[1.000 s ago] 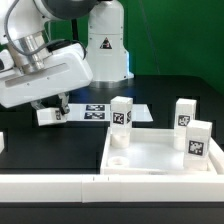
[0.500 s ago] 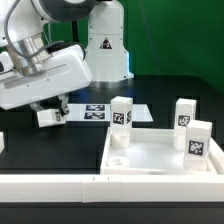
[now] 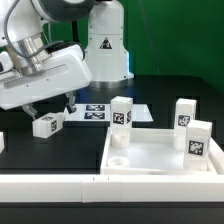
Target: Assemble square table
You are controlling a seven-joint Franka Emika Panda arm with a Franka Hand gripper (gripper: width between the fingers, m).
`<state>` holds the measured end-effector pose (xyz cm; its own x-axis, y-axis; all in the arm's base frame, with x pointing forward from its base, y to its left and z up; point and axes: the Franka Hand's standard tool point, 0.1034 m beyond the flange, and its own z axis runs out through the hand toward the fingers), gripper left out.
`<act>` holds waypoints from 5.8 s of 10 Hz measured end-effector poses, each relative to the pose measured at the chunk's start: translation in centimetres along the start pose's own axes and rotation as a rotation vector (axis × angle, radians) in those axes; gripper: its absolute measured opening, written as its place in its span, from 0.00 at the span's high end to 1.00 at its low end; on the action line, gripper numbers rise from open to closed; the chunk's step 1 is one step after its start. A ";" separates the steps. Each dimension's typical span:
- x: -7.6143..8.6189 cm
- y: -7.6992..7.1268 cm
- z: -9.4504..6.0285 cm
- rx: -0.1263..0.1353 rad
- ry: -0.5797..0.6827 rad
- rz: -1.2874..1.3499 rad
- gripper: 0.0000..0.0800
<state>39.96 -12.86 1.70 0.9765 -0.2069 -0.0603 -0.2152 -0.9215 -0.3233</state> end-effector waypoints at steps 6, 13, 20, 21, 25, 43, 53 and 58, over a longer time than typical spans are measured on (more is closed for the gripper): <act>-0.6 -1.2 -1.5 -0.051 -0.346 0.170 0.19; 2.5 -1.3 -3.1 -0.083 -0.594 0.210 0.19; 6.0 0.3 -2.6 -0.079 -0.702 0.232 0.19; 6.1 0.2 -2.2 -0.085 -0.776 0.283 0.19; 6.5 0.6 -1.0 -0.109 -0.801 0.314 0.19; 11.9 -2.5 -6.4 -0.175 -0.338 0.195 0.64; 18.4 -11.4 -8.9 -0.268 0.517 0.058 0.64; 18.5 -13.5 -8.2 -0.288 0.643 0.032 0.64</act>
Offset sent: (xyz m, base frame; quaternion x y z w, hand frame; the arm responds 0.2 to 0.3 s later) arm 0.0013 -0.0162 0.0298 -0.1071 -0.2423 0.0543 0.9627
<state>60.82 -6.97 12.70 0.7882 -0.3072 0.5333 -0.3252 -0.9436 -0.0629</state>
